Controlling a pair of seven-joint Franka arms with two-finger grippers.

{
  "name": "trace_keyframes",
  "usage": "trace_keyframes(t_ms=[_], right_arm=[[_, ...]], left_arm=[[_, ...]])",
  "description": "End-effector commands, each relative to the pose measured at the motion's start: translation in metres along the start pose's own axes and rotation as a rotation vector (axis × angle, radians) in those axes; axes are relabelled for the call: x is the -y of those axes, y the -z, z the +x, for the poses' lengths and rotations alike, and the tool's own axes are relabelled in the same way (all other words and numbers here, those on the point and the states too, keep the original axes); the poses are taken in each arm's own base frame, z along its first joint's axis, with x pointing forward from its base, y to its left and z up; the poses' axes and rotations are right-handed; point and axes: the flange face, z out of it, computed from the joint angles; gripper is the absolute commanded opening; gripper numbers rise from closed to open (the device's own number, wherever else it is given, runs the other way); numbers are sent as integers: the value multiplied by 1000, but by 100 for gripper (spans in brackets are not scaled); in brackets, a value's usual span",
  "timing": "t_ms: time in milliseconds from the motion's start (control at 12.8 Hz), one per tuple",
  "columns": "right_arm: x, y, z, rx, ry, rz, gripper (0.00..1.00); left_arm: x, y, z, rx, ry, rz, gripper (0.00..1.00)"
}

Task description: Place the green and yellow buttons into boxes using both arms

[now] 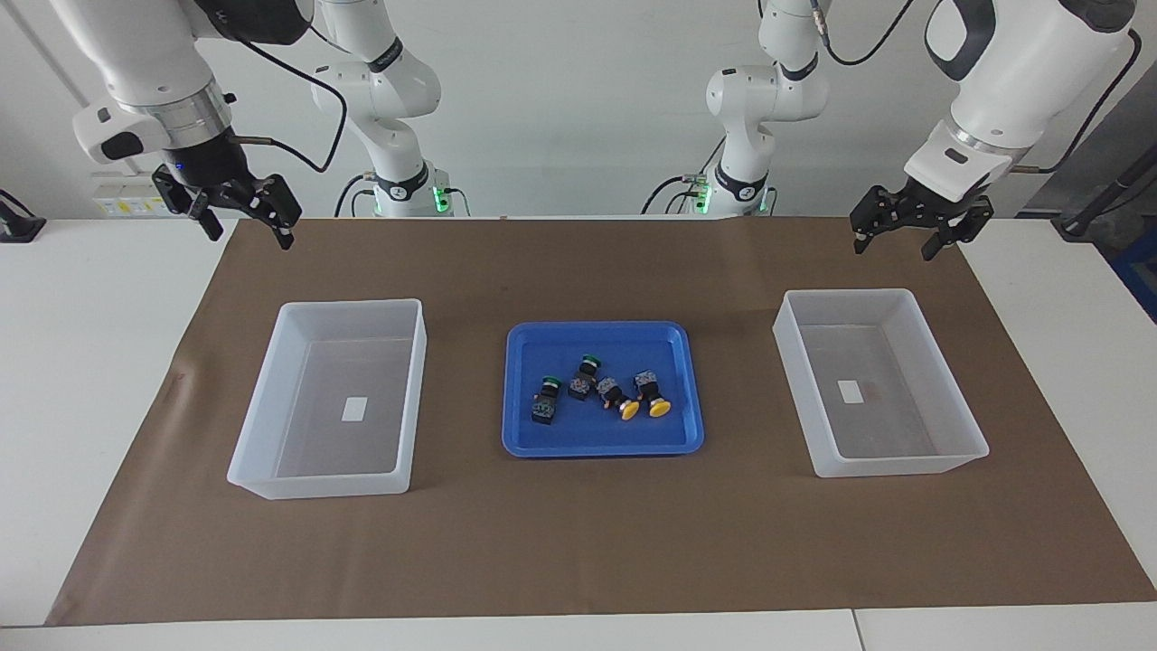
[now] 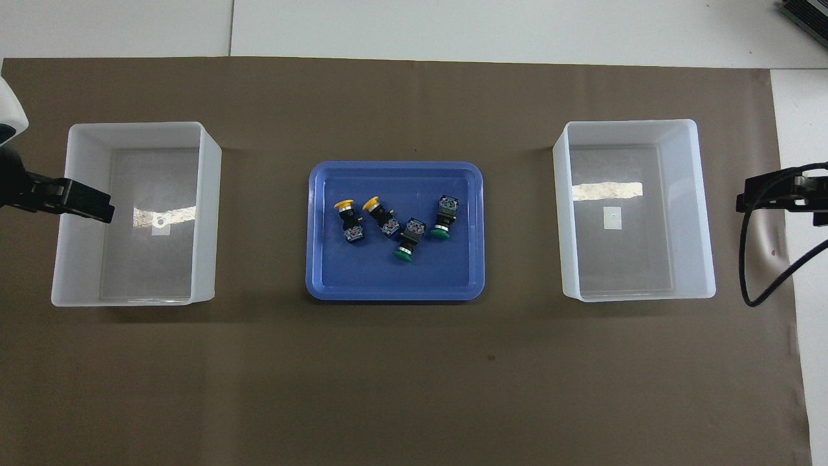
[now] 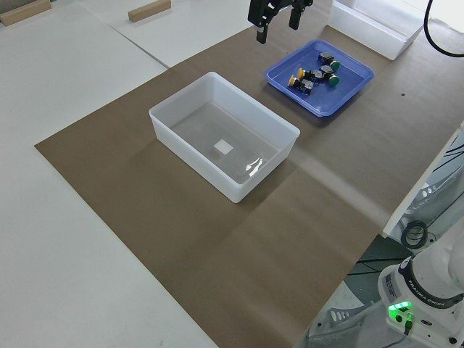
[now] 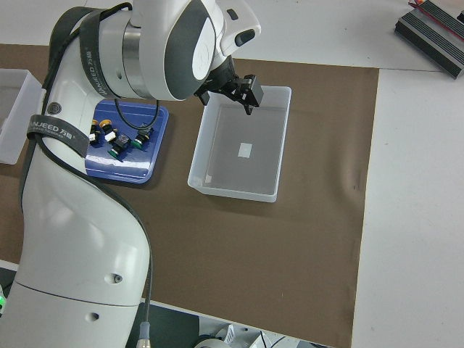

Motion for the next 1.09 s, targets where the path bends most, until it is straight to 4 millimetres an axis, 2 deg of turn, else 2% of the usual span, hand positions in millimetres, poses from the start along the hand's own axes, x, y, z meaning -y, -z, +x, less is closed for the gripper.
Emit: trace_keyframes(t_ms=[0,312,624,859,937,1015], right_arm=[[-2,5,-4,-7,36,-21,100],[-1,5,-6,-3,33,-4,100],[5,2,-7,-1,35,-4,100],[34,-5,-7,-18,59,-2,100],[45,-13,-6,-24,46,-1,100],[56,-23,-6,-39,50,7,100]], left_arm=[[5,1,-9,-19,31,12,100],[-1,0,-10,-10,18,11,100],[2,-1,-12,7,25,9,100],[-10,0,-10,1,7,11,100],[-12,1,-8,-17,4,13,100],[-19,-7,-5,-34,-12,15,100]])
